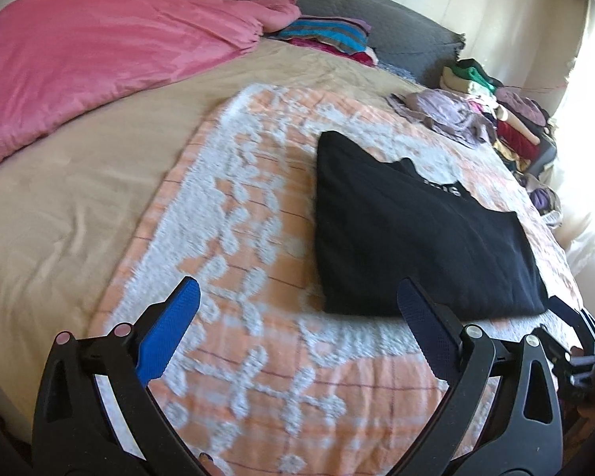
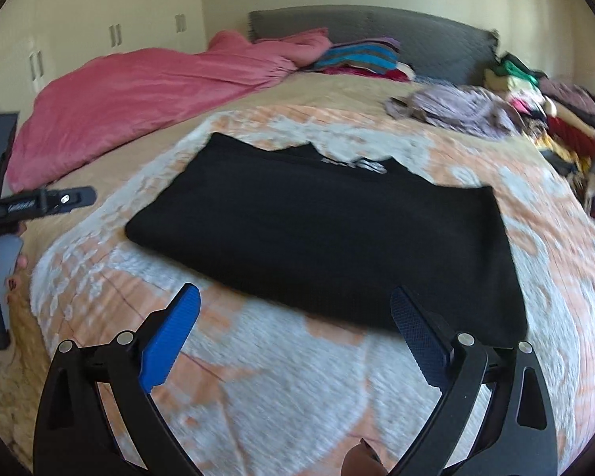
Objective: Fold small clothes
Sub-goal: 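Move both open tools to one side edge of the folded black sweatshirt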
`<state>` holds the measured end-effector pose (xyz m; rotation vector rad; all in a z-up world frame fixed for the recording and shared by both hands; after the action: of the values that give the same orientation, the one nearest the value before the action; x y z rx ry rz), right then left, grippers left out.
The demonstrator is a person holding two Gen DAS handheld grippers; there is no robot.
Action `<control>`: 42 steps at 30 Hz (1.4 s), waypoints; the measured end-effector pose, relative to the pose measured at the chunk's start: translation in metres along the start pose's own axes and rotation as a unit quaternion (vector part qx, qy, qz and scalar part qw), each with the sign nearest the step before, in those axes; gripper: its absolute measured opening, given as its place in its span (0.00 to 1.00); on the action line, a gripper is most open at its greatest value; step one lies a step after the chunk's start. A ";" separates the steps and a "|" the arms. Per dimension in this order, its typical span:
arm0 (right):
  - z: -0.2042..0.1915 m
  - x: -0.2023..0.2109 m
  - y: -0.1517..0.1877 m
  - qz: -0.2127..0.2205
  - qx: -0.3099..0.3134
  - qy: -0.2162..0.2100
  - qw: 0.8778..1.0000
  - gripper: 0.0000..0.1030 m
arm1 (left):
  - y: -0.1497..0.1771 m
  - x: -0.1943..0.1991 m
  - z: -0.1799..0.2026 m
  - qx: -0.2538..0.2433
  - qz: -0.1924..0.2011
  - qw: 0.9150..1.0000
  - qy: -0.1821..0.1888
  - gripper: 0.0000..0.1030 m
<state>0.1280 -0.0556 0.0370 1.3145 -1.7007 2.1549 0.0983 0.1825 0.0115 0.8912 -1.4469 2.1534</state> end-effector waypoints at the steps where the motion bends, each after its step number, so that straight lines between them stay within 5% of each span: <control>1: -0.007 -0.002 -0.003 0.002 0.008 -0.002 1.000 0.93 | -0.003 -0.001 -0.004 0.002 0.001 1.000 -0.005 0.91; 18: -0.117 -0.065 -0.028 0.006 0.177 -0.011 0.984 0.94 | -0.046 -0.044 -0.028 -0.006 -0.020 0.999 -0.039 0.91; 29: -0.136 -0.116 -0.020 -0.020 0.242 0.043 0.969 0.94 | -0.058 -0.078 -0.024 -0.027 -0.045 0.997 -0.053 0.91; 42: -0.144 -0.144 -0.044 0.017 0.274 0.085 0.958 0.93 | -0.074 -0.111 -0.019 -0.033 -0.068 0.996 -0.056 0.91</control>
<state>0.1614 0.1401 -0.0263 1.1479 -1.1044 2.7909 0.2192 0.2316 -0.0208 1.0682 -1.4571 1.9736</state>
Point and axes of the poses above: each gripper's, at about its wrist camera, not at the fingertips, and x roughly against the way its jaws point, z to its right, y to its underside, the point moved 4 cm from there along -x, roughly the way its jaws point, and after that the axes turned 3 degrees about y, right-handed, at the moved point
